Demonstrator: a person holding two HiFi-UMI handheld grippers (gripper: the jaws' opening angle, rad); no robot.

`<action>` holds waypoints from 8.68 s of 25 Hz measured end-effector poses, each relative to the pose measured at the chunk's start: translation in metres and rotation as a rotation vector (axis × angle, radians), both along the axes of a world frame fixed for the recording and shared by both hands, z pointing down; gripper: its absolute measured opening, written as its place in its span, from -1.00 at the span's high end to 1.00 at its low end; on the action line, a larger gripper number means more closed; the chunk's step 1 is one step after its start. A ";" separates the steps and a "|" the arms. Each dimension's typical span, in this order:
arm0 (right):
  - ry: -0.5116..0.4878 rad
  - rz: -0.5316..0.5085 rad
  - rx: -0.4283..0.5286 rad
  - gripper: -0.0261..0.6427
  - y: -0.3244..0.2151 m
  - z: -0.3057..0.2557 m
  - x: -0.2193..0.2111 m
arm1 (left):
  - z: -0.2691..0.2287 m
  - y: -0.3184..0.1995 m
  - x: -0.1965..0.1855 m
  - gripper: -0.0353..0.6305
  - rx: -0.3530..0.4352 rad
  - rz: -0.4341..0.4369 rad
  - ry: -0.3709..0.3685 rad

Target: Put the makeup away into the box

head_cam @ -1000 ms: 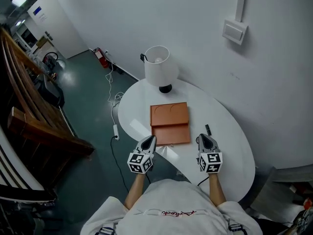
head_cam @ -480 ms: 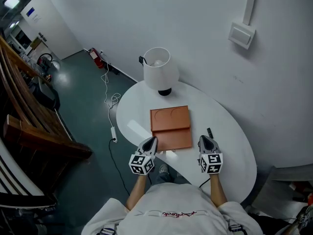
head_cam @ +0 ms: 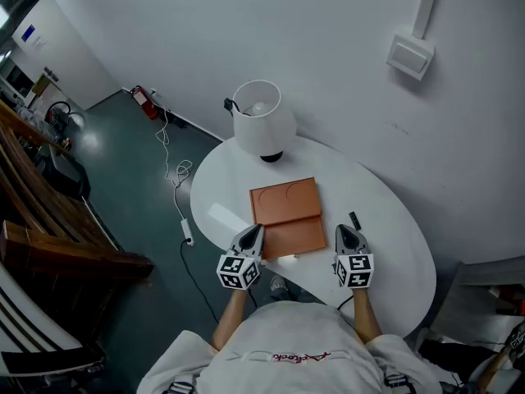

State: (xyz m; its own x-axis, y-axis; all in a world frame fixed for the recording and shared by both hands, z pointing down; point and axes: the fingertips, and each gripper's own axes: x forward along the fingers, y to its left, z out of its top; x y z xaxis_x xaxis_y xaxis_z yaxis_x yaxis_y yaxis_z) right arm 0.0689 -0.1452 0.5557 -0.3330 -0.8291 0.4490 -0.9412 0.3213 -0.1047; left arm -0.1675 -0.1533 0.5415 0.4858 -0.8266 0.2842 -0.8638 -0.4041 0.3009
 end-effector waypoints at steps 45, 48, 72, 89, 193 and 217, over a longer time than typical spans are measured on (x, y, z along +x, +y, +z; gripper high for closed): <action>0.038 0.069 -0.355 0.24 0.098 0.144 0.029 | 0.079 0.022 0.074 0.85 -0.177 0.262 -0.034; 0.048 0.067 -0.359 0.21 0.093 0.150 0.030 | 0.082 0.024 0.074 0.85 -0.184 0.257 -0.033; 0.140 0.095 -0.381 0.27 0.035 0.168 0.031 | 0.083 0.021 0.059 0.85 -0.194 0.209 -0.029; 0.112 0.135 -0.281 0.28 0.035 0.124 0.047 | 0.074 0.021 0.060 0.85 -0.161 0.209 -0.015; 0.147 0.153 -0.196 0.86 0.058 0.069 0.068 | 0.027 0.034 0.137 0.85 -0.049 0.373 0.024; 0.081 0.213 -0.318 0.13 0.074 0.134 0.095 | 0.069 0.028 0.175 0.85 -0.149 0.439 0.002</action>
